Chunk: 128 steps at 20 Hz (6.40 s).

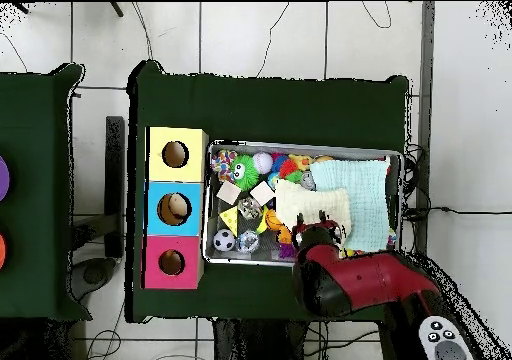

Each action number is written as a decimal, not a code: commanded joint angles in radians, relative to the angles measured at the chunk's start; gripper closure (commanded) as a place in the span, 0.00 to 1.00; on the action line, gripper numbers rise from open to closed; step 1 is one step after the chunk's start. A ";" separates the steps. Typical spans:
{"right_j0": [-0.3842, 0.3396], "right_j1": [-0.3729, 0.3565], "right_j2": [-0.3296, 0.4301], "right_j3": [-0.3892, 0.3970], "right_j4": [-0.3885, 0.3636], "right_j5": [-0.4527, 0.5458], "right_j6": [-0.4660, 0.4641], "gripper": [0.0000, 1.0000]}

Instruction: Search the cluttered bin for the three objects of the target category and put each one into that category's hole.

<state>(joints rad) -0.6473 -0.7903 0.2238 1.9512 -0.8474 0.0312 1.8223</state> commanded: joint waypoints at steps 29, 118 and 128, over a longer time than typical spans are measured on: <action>0.324 0.410 -0.410 -0.450 -0.191 -0.227 0.061 0.00; 0.326 0.283 -0.236 0.004 0.315 0.006 0.192 1.00; 0.340 0.284 -0.219 0.014 0.322 -0.149 0.185 1.00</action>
<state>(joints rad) -0.3090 -0.5229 -0.0446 1.9062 -0.5636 -0.0453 1.8229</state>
